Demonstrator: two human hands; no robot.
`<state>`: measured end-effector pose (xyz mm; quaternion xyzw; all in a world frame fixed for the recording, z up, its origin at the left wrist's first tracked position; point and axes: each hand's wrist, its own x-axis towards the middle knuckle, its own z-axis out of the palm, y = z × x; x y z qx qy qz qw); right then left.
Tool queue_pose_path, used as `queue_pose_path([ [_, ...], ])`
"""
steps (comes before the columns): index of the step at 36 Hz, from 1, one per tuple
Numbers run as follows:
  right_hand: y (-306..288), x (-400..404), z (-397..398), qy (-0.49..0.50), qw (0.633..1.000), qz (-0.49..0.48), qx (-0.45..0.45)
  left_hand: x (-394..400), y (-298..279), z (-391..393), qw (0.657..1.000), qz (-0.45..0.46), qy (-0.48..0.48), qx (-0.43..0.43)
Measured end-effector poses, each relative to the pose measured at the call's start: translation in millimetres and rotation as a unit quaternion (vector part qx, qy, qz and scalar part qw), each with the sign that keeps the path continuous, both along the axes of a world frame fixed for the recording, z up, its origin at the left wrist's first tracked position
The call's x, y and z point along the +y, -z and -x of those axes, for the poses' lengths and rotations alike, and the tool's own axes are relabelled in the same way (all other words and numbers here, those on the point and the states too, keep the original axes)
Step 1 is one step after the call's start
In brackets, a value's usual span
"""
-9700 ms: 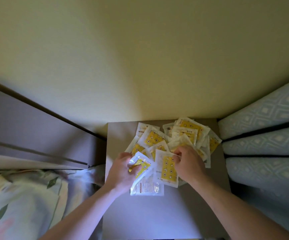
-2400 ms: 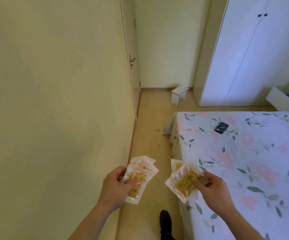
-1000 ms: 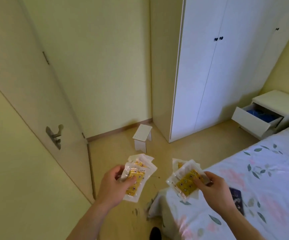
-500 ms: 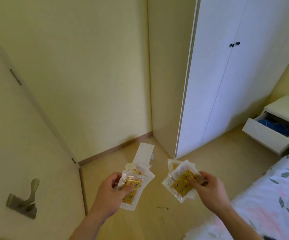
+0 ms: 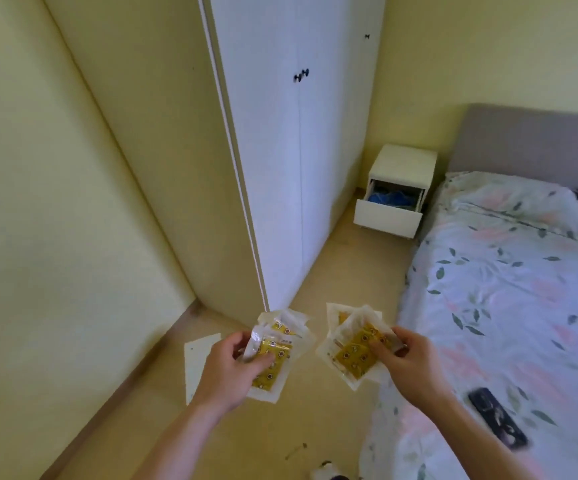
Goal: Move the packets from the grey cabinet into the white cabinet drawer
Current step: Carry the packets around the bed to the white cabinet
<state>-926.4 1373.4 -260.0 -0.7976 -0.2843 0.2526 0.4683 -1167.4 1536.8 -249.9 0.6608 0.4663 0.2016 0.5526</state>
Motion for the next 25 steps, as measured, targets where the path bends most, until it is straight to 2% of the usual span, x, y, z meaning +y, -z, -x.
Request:
queue_pose_path([
  [10, 4, 62, -110, 0.112, 0.993, -0.001, 0.026, 110, 2, -147, 0.993, -0.023, 0.119, -0.004],
  [25, -7, 197, -334, 0.154, 0.988, 0.027, 0.017, 260, -1, -374, 0.989, -0.003, 0.145, 0.013],
])
